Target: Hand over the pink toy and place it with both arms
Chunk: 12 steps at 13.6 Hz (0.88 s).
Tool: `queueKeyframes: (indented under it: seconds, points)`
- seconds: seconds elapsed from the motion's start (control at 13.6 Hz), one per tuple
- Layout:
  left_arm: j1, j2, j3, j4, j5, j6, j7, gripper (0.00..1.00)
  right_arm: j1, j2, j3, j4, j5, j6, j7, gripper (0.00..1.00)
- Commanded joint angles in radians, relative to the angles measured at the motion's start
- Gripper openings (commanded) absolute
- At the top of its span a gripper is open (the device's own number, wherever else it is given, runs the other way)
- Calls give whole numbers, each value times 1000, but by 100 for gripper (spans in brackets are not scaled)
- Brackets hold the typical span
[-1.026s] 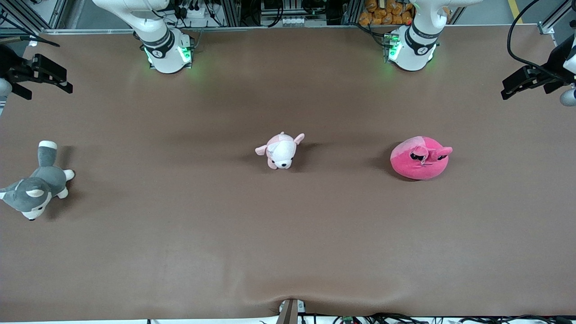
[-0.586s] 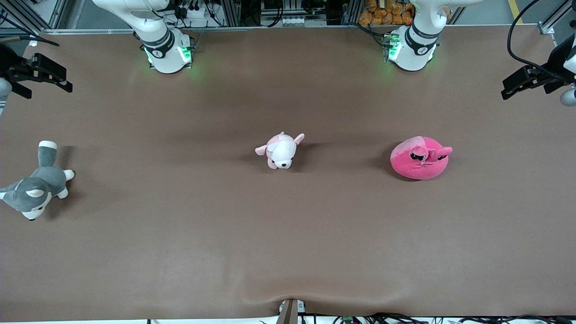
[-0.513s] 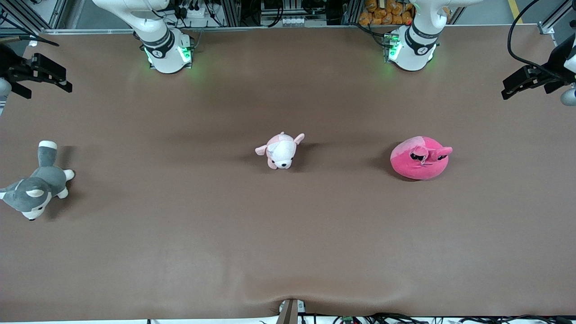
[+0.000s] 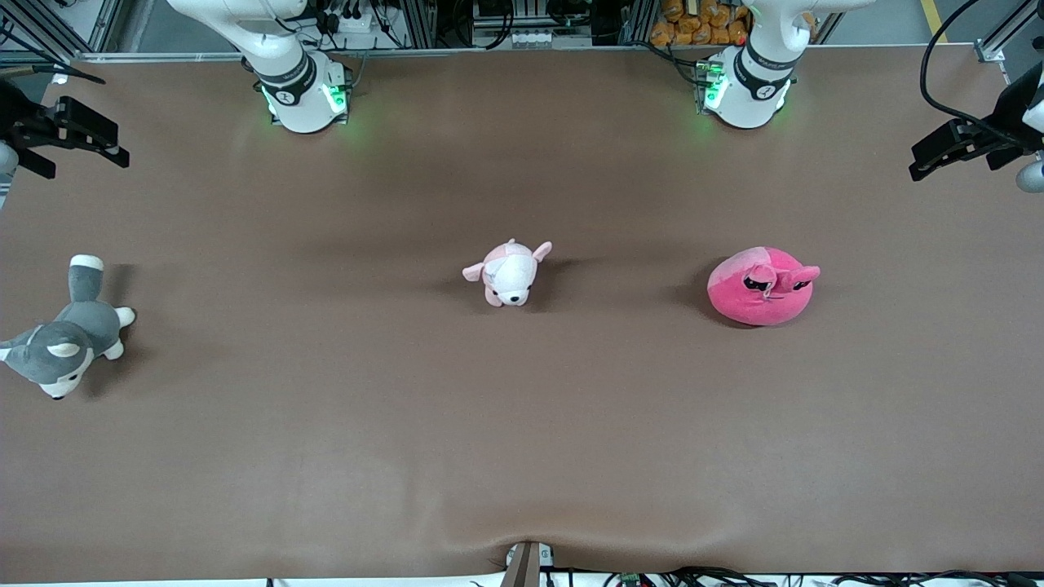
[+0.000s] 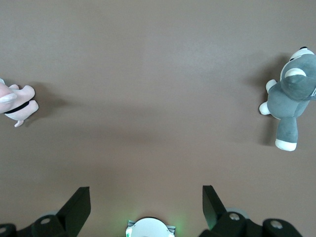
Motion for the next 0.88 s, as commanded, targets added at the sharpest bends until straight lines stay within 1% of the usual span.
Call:
queueKeyframes:
  seconds: [0.0,0.37,0.44,0.66,0.81]
  points:
    - [4,18,3,30,-12,-24,18,100,-4,10,0,25,1,-17,4,100]
    - [29,47,3,18,-33,-22,-15,100,-4,10,-1,25,1,-16,4,100]
    - [47,58,3,18,-39,-21,-28,100,-4,10,-1,25,2,-16,4,100]
    - [113,86,1,19,-122,-5,-46,100,-4,10,-1,25,2,-16,4,100]
    - [118,101,3,19,-124,-1,-58,100,-4,10,-1,25,2,-16,4,100]
